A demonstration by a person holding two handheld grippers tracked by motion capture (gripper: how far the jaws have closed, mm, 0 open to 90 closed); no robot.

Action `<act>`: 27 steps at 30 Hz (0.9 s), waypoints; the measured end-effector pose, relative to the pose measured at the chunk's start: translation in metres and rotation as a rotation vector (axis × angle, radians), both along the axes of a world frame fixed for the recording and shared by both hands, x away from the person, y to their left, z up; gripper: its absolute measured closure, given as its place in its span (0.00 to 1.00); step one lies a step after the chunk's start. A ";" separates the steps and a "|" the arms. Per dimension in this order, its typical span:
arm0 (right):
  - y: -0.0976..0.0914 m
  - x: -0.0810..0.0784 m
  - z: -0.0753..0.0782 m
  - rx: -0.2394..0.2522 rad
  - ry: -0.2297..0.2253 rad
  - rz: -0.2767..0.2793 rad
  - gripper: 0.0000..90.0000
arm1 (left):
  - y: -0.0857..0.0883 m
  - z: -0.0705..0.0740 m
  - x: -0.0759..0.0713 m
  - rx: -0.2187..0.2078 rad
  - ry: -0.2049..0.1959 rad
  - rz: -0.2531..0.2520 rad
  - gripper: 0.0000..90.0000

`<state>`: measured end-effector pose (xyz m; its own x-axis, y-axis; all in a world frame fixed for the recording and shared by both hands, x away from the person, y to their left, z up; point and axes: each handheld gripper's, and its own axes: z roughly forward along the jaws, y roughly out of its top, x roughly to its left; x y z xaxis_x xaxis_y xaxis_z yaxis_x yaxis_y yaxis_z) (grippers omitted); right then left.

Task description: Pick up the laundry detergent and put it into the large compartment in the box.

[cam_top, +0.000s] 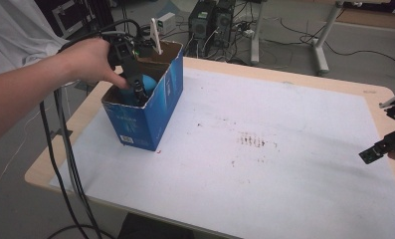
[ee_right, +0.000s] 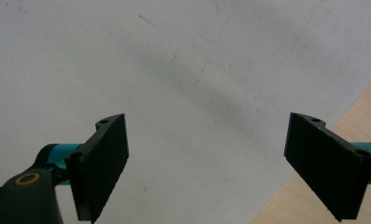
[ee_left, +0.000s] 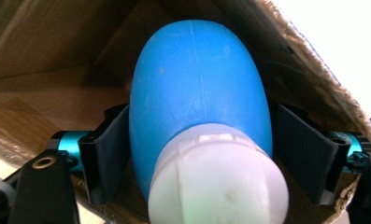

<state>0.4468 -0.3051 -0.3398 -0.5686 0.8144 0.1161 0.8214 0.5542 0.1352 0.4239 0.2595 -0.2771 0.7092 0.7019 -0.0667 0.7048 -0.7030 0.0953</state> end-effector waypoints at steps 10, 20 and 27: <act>-0.003 -0.002 0.001 0.008 -0.005 -0.005 0.14 | 0.004 0.022 -0.003 -0.008 -0.055 0.031 0.20; -0.005 -0.003 0.003 0.010 -0.011 -0.012 0.14 | -0.008 0.068 -0.009 -0.007 -0.143 -0.019 0.20; -0.007 -0.005 0.005 0.013 -0.022 -0.025 0.14 | -0.042 0.079 -0.009 -0.017 -0.164 -0.114 0.20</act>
